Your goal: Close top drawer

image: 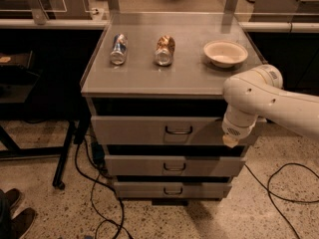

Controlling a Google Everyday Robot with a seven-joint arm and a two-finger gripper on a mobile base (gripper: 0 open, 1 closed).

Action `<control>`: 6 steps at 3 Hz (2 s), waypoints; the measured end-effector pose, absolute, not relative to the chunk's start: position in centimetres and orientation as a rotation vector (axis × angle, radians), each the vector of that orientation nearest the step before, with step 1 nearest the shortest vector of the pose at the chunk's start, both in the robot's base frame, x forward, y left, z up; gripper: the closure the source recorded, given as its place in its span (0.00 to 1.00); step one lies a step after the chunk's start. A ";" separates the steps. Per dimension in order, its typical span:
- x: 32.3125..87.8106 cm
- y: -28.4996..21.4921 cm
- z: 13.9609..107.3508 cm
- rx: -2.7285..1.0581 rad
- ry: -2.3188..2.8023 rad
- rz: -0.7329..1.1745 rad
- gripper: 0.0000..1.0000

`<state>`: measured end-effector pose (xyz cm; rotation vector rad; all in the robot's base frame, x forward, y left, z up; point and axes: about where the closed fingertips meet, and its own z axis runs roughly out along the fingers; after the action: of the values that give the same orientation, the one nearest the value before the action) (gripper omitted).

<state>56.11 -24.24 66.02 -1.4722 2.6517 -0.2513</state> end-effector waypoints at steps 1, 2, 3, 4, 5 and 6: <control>57.0 -24.4 66.0 -1.453 2.651 -0.281 1.00; 57.8 -24.5 65.8 -1.441 2.649 -0.299 1.00; 57.8 -24.5 65.8 -1.441 2.649 -0.299 0.81; 57.8 -24.5 65.8 -1.441 2.649 -0.299 0.58; 57.8 -24.5 65.8 -1.442 2.649 -0.299 0.34; 57.8 -24.5 65.8 -1.442 2.649 -0.299 0.11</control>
Offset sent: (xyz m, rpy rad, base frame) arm 0.0286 -0.0023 -0.0021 -0.0280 -0.0465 -0.0245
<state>57.77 -24.45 65.78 -1.4415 2.6490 -0.2990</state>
